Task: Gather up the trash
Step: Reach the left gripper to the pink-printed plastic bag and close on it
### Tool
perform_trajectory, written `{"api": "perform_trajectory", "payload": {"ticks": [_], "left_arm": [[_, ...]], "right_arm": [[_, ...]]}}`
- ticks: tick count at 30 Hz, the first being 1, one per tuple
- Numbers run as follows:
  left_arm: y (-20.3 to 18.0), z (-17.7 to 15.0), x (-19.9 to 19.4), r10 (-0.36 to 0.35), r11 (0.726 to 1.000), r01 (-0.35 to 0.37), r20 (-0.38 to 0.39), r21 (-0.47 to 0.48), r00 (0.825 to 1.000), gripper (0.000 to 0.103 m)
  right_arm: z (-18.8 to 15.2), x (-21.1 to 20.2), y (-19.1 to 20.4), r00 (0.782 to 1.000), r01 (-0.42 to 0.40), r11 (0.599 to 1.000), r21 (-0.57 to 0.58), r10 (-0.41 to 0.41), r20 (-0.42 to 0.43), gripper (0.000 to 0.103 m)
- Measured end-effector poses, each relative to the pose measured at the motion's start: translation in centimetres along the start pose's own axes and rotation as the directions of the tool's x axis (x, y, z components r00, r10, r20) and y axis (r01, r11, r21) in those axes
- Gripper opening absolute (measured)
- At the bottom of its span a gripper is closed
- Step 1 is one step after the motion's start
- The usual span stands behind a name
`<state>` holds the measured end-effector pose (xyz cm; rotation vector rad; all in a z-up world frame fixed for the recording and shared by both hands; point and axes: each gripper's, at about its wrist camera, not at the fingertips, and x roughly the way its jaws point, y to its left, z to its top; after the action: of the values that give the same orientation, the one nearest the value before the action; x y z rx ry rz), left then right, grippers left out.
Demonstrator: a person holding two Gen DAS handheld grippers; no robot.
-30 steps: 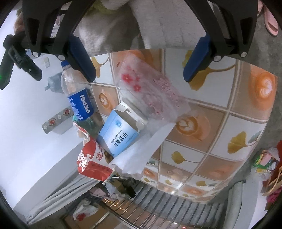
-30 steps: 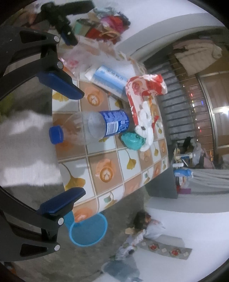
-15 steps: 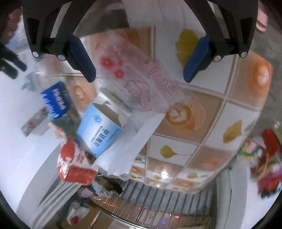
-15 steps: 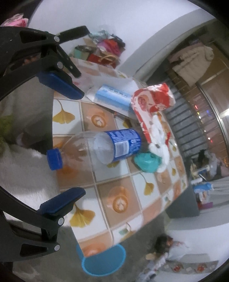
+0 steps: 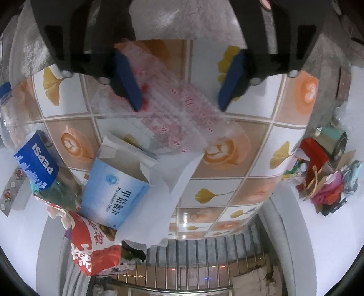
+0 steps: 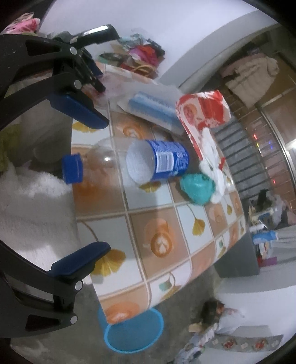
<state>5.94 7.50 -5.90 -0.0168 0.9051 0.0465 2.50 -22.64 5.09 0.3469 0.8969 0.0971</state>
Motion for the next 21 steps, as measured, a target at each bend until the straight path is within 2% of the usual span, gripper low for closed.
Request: {"api": "perform_trajectory", "payload": {"ticks": [2,7,10,12,14,17,21], "left_arm": [[0.3,-0.1,-0.2,-0.002,1.000,0.002,0.001,0.005,1.000,0.050],[1.1,-0.5,-0.5,-0.036,0.999,0.036,0.014,0.019,0.999,0.043],[1.7,-0.3,-0.4,-0.062,0.998,0.062,0.014,-0.010,0.998,0.040],[2.4,-0.2,-0.4,-0.096,0.994,0.097,0.020,-0.047,0.995,0.034],[3.1,-0.2,-0.3,-0.115,0.991,0.116,0.030,-0.071,0.993,0.020],[3.9,-0.2,-0.2,-0.138,0.986,0.141,0.041,-0.093,0.990,0.008],[5.2,-0.4,-0.3,-0.171,0.977,0.178,0.067,-0.121,0.983,0.003]], "right_arm": [[0.1,-0.3,0.1,1.000,0.007,1.000,-0.007,-0.007,0.010,0.095],[0.8,-0.5,0.5,0.999,0.031,0.999,-0.033,-0.030,0.035,0.095],[1.8,-0.6,0.6,0.997,0.046,0.998,-0.046,-0.044,0.057,0.095],[2.9,-0.6,0.6,0.996,0.052,0.997,-0.051,-0.048,0.073,0.095],[4.1,-0.6,0.7,0.995,0.047,0.997,-0.057,-0.041,0.088,0.095],[6.3,-0.1,1.0,0.995,0.017,0.998,-0.061,-0.010,0.100,0.095],[9.4,1.5,1.8,0.996,-0.014,0.997,-0.079,0.021,0.084,0.088]]}}
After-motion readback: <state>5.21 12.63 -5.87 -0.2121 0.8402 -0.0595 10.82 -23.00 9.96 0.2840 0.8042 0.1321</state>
